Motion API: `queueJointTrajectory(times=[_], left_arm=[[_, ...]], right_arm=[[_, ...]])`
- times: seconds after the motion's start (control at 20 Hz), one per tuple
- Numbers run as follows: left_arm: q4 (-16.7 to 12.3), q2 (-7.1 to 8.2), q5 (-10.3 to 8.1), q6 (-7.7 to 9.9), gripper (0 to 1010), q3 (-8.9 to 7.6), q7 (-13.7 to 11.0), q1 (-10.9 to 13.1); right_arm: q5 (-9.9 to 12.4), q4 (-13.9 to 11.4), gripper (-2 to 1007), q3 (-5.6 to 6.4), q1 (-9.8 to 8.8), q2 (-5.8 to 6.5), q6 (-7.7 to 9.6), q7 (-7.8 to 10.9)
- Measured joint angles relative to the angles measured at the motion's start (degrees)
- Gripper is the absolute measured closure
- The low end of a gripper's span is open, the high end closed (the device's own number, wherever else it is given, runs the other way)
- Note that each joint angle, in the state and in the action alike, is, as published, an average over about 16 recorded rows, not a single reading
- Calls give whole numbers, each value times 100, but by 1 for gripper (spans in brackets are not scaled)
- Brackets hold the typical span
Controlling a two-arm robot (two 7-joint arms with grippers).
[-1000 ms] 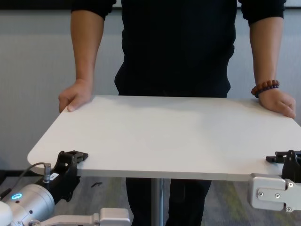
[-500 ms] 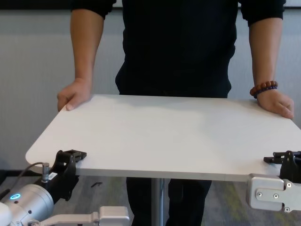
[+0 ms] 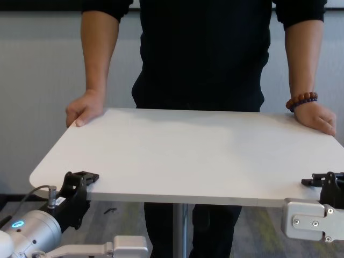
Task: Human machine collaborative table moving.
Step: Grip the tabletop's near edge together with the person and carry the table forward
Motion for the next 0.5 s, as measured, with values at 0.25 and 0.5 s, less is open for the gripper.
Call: queueJointTrajectory(times=[0.25, 0.5], left_arm=[[0, 1, 3, 0, 734, 2, -10, -2], [0, 1, 6, -1, 716, 5, -17, -4]], right_arm=[[-1, -8, 634, 2, -4, 2, 5, 3], [-2, -12, 586, 3, -8, 3, 7, 8]])
